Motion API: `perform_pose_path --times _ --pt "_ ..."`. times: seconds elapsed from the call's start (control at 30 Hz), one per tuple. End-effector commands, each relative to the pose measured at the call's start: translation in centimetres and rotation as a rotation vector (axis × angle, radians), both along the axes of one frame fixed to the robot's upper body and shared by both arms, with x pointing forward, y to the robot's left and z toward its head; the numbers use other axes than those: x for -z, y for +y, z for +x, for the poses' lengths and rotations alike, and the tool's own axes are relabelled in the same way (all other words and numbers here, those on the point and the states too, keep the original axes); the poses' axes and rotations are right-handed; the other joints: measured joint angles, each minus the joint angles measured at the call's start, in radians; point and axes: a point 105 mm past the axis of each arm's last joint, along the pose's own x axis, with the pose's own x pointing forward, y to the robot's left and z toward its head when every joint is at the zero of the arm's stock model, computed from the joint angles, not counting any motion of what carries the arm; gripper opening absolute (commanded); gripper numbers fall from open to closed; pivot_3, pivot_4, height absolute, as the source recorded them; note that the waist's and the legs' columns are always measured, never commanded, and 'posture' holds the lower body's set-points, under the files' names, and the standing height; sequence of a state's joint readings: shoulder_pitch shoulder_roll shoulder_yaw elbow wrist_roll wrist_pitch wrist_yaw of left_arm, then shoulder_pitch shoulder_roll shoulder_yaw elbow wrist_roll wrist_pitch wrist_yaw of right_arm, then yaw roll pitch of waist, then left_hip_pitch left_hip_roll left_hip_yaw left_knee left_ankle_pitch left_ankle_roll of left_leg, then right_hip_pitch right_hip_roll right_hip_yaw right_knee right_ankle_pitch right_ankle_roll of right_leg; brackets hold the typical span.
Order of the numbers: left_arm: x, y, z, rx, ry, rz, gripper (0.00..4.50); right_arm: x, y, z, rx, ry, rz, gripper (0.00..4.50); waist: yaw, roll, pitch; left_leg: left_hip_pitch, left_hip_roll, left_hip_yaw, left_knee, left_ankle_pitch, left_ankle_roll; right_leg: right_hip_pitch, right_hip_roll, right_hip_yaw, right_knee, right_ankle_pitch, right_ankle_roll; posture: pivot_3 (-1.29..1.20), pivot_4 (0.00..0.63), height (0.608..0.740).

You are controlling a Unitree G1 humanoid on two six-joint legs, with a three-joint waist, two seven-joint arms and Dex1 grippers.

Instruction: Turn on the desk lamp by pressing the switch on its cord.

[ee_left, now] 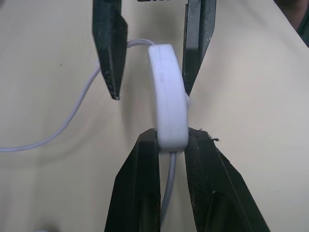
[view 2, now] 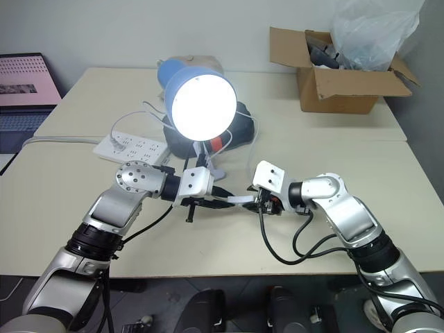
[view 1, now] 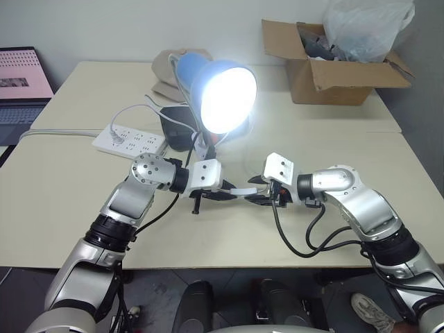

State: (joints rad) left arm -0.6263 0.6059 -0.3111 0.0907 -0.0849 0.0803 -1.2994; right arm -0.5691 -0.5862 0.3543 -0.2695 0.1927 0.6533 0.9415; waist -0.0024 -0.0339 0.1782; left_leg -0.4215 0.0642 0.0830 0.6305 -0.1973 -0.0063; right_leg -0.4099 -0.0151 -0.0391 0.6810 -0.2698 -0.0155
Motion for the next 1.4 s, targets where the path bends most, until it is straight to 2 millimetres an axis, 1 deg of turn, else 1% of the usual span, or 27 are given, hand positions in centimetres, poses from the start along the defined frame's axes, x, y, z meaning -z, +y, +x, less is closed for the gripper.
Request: perform_pose_path --times 0.03,0.13,0.17,0.27,0.4,0.5,0.57,0.67,0.73,0.77,0.8,0.83,0.87,0.93,0.97,1.0,1.03,1.1,1.13,1.2,1.3,1.33,1.4 --pt "-0.4 -0.1 0.4 0.008 -0.030 0.011 0.41 -2.9 0.1 -1.0 -0.059 -0.058 0.064 3.63 0.000 0.000 0.000 0.000 0.000 0.000 0.000 0.000 0.000 0.000 0.000 0.000 0.000 0.000 0.000 0.00 0.150 0.740" --pt "-0.1 -0.2 0.6 0.004 -0.031 0.024 0.41 -3.6 -0.7 -1.5 -0.057 -0.057 0.068 4.29 0.000 0.000 0.000 0.000 0.000 0.000 0.000 0.000 0.000 0.000 0.000 0.000 0.000 0.000 0.000 0.00 0.150 0.740" --pt "0.1 -0.3 0.9 0.000 -0.036 0.031 0.41 -4.2 -1.4 -1.8 -0.048 -0.072 0.071 4.49 0.000 0.000 0.000 0.000 0.000 0.000 0.000 0.000 0.000 0.000 0.000 0.000 0.000 0.000 0.000 0.00 0.150 0.740" --pt "0.3 -0.7 1.7 -0.014 -0.046 0.030 0.41 -4.9 -3.2 -2.5 -0.002 -0.092 0.059 4.50 0.008 0.000 0.000 0.000 -0.001 0.000 0.000 0.000 0.000 0.000 0.000 -0.001 0.000 0.000 0.000 0.00 0.150 0.740" --pt "0.9 -1.3 2.9 -0.037 -0.075 0.039 0.41 -4.4 -5.8 -3.6 0.092 -0.127 0.025 4.50 0.012 0.000 0.000 0.000 -0.001 0.000 0.000 0.000 0.000 0.001 -0.001 0.000 -0.001 0.000 0.000 0.00 0.150 0.740" --pt "1.6 -1.6 3.6 -0.047 -0.115 0.063 0.41 -4.8 -6.4 -3.9 0.158 -0.205 0.075 4.50 0.007 0.000 0.000 -0.001 -0.001 0.000 0.000 0.000 0.000 0.001 -0.001 -0.001 -0.001 0.000 0.000 0.00 0.150 0.740" --pt "1.7 -1.9 4.0 -0.058 -0.113 0.049 0.41 -4.2 -6.7 -4.6 0.162 -0.193 0.058 4.50 0.000 0.000 0.000 0.000 -0.001 0.000 0.000 0.000 0.000 0.000 0.000 0.000 0.000 0.000 0.001 0.00 0.150 0.740" --pt "2.0 -2.0 4.5 -0.070 -0.122 0.056 0.41 -3.8 -6.7 -5.1 0.177 -0.189 0.058 4.50 0.000 0.000 0.000 0.000 -0.001 -0.001 0.000 0.000 0.000 0.000 0.000 0.000 0.000 0.000 0.001 0.00 0.150 0.740" --pt "2.2 -2.0 4.7 -0.073 -0.119 0.057 1.11 -3.7 -6.7 -5.3 0.187 -0.190 0.060 4.50 -0.001 0.000 0.000 0.000 -0.001 0.000 0.000 0.000 0.000 0.001 0.000 0.000 0.000 0.000 0.001 0.00 0.150 0.740" --pt "2.1 -2.0 4.7 -0.071 -0.115 0.050 1.23 -3.7 -6.8 -5.3 0.194 -0.192 0.058 4.50 -0.001 0.000 0.000 0.001 -0.001 0.000 0.000 0.000 0.000 0.001 0.000 0.000 0.000 0.000 0.001 0.00 0.150 0.740" --pt "1.9 -2.0 4.6 -0.069 -0.109 0.044 1.50 -3.7 -6.9 -5.3 0.199 -0.193 0.055 4.50 -0.001 0.000 0.000 0.001 -0.001 0.000 0.000 0.000 0.000 0.001 0.000 0.000 0.000 0.000 0.001 0.00 0.150 0.740" --pt "1.8 -2.0 4.6 -0.068 -0.104 0.037 1.65 -3.6 -7.0 -5.3 0.204 -0.195 0.053 4.50 -0.001 0.000 0.000 0.001 -0.001 0.000 0.000 0.000 0.000 0.001 0.000 0.000 0.000 0.000 0.001 0.00 0.150 0.740" --pt "1.6 -1.9 4.6 -0.069 -0.100 0.029 1.92 -3.6 -7.1 -5.3 0.208 -0.195 0.051 4.50 0.000 0.000 0.000 0.000 -0.001 0.000 0.000 0.000 0.000 0.001 0.000 0.000 0.000 0.000 0.001 0.00 0.150 0.740" --pt "1.1 -1.8 4.5 -0.072 -0.092 0.011 2.29 -3.6 -7.2 -5.2 0.211 -0.196 0.045 4.50 0.001 0.000 0.000 0.000 -0.001 0.000 0.000 0.000 0.000 0.001 0.000 0.000 0.000 0.000 0.001 0.00 0.150 0.740" --pt "0.9 -1.7 4.4 -0.073 -0.088 0.002 2.56 -3.6 -7.3 -5.2 0.212 -0.196 0.042 4.50 0.000 0.000 0.000 0.000 -0.001 0.000 0.000 0.000 0.000 0.001 0.000 0.000 0.000 0.000 0.001 0.00 0.150 0.740" --pt "0.6 -1.6 4.3 -0.075 -0.082 -0.007 2.67 -3.5 -7.3 -5.2 0.212 -0.196 0.041 4.50 0.000 0.000 0.000 0.000 -0.001 0.000 0.000 0.000 0.000 0.001 0.000 0.000 0.000 0.000 0.001 0.00 0.150 0.740" --pt "0.5 -1.5 4.3 -0.075 -0.078 -0.013 2.91 -3.5 -7.3 -5.2 0.212 -0.195 0.040 4.50 0.000 0.000 0.000 0.000 -0.001 0.000 0.000 0.000 0.000 0.001 0.000 0.000 0.000 0.000 0.001 0.00 0.150 0.740" --pt "-0.5 -0.8 3.7 -0.072 -0.078 -0.041 3.35 -3.4 -7.3 -5.2 0.203 -0.187 0.039 4.50 0.000 0.000 0.000 0.000 -0.001 0.000 0.000 0.000 0.000 0.001 0.000 0.000 0.000 0.000 0.001 0.00 0.150 0.740" --pt "-1.4 0.1 3.2 -0.075 -0.086 -0.069 3.51 -3.3 -7.3 -5.3 0.188 -0.179 0.039 4.50 -0.003 0.000 0.000 0.000 -0.001 0.000 0.000 0.000 0.000 0.001 0.000 0.000 0.000 0.000 0.001 0.00 0.150 0.740" --pt "-2.6 1.3 2.1 -0.074 -0.072 -0.103 3.92 -3.2 -7.3 -5.5 0.170 -0.162 0.043 4.50 -0.007 0.000 0.000 0.001 0.000 0.000 0.000 0.000 0.000 0.001 0.000 0.001 0.000 0.000 0.001 0.00 0.150 0.740" --pt "-3.2 2.6 0.6 -0.077 -0.055 -0.118 3.92 -3.2 -7.5 -5.6 0.161 -0.148 0.043 4.50 -0.008 0.000 0.000 0.002 0.000 -0.001 0.000 0.000 0.000 0.001 0.001 0.001 0.000 0.000 0.001 0.00 0.150 0.740" --pt "-3.5 3.4 0.0 -0.101 -0.055 -0.124 3.92 -3.2 -7.7 -5.6 0.159 -0.146 0.044 4.50 -0.008 0.000 0.000 0.002 0.000 -0.001 0.000 0.000 0.000 0.002 0.001 0.001 0.000 0.000 0.001 0.00 0.150 0.740" --pt "-3.5 5.8 -1.1 -0.205 -0.025 -0.110 3.92 -3.5 -8.2 -5.4 0.163 -0.147 0.048 4.50 -0.007 0.000 0.000 0.003 0.000 0.000 0.000 0.000 0.000 0.003 -0.001 0.001 0.000 0.000 0.001 0.00 0.150 0.740"
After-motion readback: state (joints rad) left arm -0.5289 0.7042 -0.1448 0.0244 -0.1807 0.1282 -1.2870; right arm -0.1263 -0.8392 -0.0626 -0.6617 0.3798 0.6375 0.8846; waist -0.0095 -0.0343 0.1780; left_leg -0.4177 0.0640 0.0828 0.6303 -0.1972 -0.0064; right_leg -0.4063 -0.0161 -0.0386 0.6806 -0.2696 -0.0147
